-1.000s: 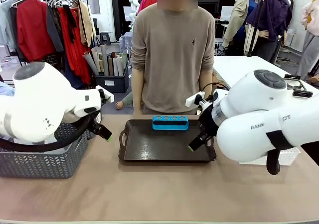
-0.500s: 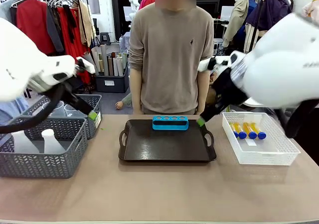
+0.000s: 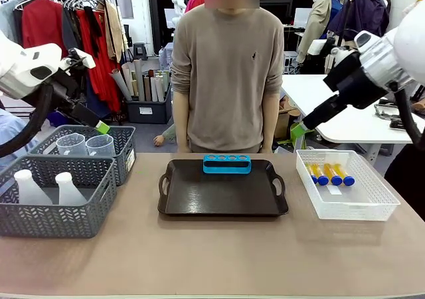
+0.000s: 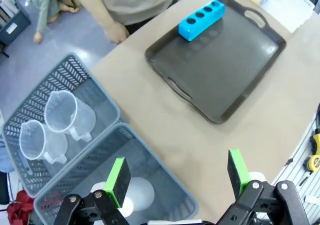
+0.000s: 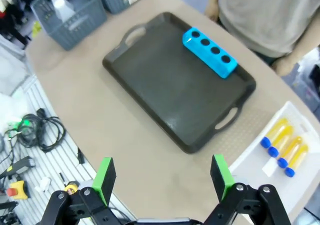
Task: Prepare the laboratory tools.
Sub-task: Pick up one Large Measuring Cup and place it on the Handle tray.
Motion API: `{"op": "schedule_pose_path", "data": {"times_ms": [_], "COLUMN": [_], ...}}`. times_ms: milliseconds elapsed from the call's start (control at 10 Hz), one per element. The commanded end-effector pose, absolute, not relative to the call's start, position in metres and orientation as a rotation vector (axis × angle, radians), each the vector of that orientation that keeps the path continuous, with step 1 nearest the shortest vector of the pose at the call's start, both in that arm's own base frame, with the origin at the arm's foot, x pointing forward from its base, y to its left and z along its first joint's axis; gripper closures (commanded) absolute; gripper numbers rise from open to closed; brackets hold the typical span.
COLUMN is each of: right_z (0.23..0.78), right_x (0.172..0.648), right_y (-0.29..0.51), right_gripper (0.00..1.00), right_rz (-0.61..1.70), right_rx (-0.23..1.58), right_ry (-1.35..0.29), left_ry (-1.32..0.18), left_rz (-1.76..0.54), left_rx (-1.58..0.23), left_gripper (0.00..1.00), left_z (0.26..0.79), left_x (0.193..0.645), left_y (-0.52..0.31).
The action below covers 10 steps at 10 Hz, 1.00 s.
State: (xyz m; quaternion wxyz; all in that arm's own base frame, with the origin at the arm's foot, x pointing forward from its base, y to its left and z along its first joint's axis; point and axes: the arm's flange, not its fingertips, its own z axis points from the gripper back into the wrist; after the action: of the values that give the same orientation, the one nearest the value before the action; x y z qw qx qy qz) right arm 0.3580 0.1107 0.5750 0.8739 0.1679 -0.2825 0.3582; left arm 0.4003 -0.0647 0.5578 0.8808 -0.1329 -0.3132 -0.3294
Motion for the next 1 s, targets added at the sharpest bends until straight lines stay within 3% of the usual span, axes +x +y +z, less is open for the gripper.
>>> {"op": "schedule_pose_path", "data": {"times_ms": [0,500,900], "right_z": [0.574,0.573,0.631], "right_x": [0.355,0.354,0.354], "right_y": [0.12,0.121,0.106], "right_gripper": [0.0,0.0,0.0], "right_rz": [0.763,0.767,0.854], "right_rx": [0.342,0.327,0.378], "right_ry": [-0.577,-0.579,-0.596], "left_ry": [-0.641,-0.644,-0.687], "left_rz": [-0.685,-0.687,-0.777], "left_rx": [-0.272,-0.264,-0.323], "left_gripper": [0.0,0.0,0.0], "left_z": [0.556,0.557,0.611], "left_x": [0.4,0.4,0.409], "left_y": [-0.065,-0.067,-0.034]}}
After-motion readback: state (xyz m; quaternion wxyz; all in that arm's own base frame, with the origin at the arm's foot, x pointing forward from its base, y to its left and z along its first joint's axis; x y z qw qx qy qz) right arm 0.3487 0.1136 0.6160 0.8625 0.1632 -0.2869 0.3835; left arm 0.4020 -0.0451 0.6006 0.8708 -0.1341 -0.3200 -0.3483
